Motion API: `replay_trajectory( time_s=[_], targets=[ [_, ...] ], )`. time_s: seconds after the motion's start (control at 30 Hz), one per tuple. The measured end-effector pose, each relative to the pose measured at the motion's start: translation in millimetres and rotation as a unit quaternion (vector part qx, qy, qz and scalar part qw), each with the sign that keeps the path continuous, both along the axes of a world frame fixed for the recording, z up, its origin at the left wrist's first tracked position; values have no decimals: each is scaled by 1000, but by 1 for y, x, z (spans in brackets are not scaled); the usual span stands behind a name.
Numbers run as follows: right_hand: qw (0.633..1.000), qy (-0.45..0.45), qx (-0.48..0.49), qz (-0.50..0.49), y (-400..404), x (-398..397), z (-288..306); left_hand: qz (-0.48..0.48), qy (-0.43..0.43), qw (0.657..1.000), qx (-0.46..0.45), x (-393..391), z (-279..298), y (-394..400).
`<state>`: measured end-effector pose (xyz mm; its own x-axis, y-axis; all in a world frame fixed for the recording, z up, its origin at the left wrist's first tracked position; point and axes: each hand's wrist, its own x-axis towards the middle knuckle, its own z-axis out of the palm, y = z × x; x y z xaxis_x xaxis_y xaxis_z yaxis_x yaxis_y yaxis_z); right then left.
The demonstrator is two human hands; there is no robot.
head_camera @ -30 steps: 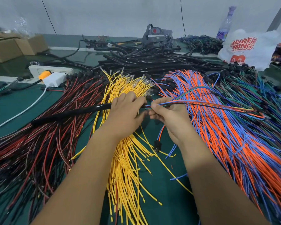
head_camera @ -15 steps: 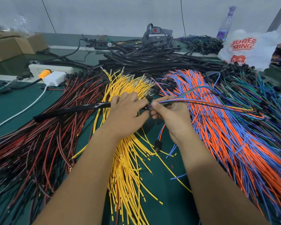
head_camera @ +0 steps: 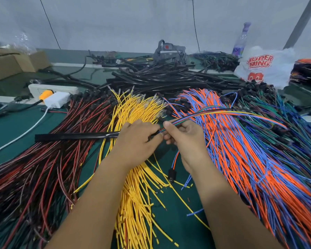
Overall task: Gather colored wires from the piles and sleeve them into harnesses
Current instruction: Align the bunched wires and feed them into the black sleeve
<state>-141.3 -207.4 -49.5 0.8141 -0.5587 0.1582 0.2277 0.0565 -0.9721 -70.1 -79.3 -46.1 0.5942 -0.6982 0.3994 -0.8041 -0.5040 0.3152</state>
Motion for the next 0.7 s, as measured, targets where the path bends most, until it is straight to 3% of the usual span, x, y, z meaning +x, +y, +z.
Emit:
replay_trajectory(
  time_s=[0.33, 0.7],
  targets=[
    [999, -37, 6, -6, 3, 0, 2, -51, 38, 993, -101, -7, 9, 1],
    [999, -31, 17, 1, 7, 3, 1, -80, 33, 992, -93, -7, 11, 2]
  ],
)
